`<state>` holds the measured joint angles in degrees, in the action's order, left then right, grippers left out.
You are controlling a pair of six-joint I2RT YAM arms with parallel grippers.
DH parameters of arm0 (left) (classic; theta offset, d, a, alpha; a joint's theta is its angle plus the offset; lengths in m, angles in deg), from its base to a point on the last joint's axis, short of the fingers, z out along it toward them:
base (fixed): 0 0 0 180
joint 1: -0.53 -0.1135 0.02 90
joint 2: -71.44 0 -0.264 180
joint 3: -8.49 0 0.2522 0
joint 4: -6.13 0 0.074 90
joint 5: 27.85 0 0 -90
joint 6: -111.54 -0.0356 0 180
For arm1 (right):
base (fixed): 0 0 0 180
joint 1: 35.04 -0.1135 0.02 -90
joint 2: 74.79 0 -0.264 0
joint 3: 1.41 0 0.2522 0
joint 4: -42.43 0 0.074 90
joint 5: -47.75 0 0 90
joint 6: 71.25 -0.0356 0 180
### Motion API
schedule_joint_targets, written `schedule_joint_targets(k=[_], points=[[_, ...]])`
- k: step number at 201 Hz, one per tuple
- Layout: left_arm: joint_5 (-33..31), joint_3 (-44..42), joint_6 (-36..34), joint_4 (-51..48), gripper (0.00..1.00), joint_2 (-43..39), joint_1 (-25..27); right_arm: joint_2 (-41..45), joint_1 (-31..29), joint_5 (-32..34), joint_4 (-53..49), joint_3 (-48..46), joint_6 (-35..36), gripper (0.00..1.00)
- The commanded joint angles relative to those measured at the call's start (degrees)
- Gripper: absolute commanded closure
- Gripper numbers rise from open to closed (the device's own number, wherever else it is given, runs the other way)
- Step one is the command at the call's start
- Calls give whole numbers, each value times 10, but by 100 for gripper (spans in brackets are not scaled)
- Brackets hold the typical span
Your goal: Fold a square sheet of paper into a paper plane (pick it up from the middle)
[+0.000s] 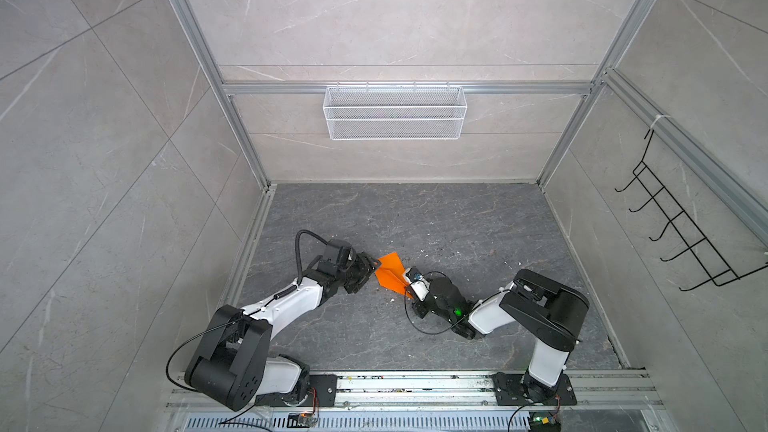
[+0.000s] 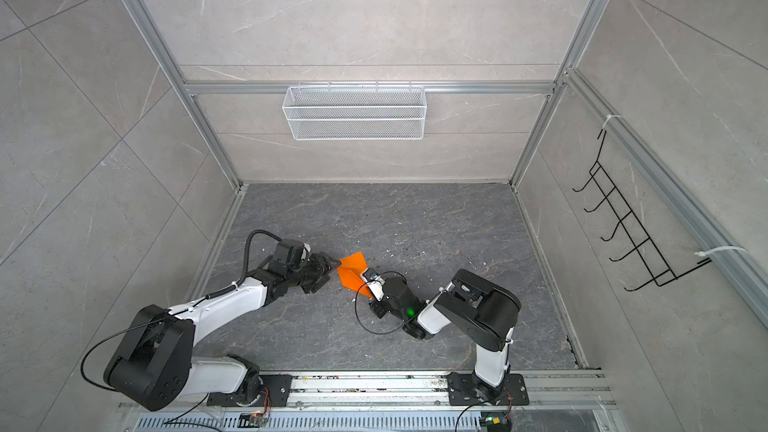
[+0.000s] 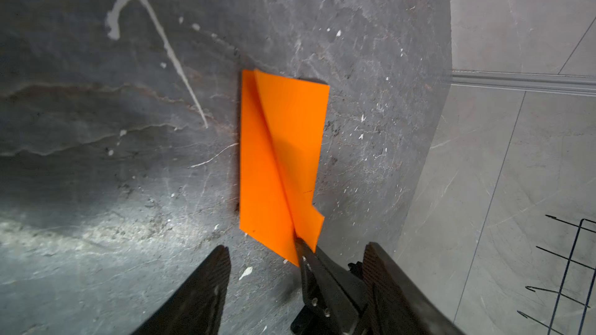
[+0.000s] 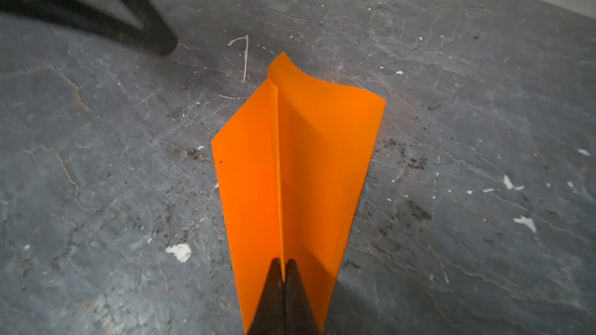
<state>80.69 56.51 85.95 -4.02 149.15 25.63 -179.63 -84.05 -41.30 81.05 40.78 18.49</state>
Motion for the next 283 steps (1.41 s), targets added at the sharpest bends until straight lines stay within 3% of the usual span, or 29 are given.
schedule_joint_targets(k=[1, 26, 49, 111, 142, 191, 283], points=[[36, -24, 5, 89, 35, 2, 3, 12, 16, -61, 21, -8, -58, 96], [48, -26, 12, 122, 42, 25, 11, 7, 27, -81, 27, -9, -70, 96], [56, -24, 20, 140, 55, 42, 13, 3, 32, -87, 30, -9, -72, 96], [23, -32, 22, 115, 60, -2, 13, -1, 35, -97, 3, -1, -43, 95], [55, -14, 30, 133, 74, 31, 16, 1, 36, -98, -19, 6, -17, 94], [67, 1, 39, 140, 87, 83, 26, 2, 35, -90, -32, 10, 2, 94], [47, 39, 26, 117, 97, 178, 36, 8, 35, -90, -40, 12, 16, 88]])
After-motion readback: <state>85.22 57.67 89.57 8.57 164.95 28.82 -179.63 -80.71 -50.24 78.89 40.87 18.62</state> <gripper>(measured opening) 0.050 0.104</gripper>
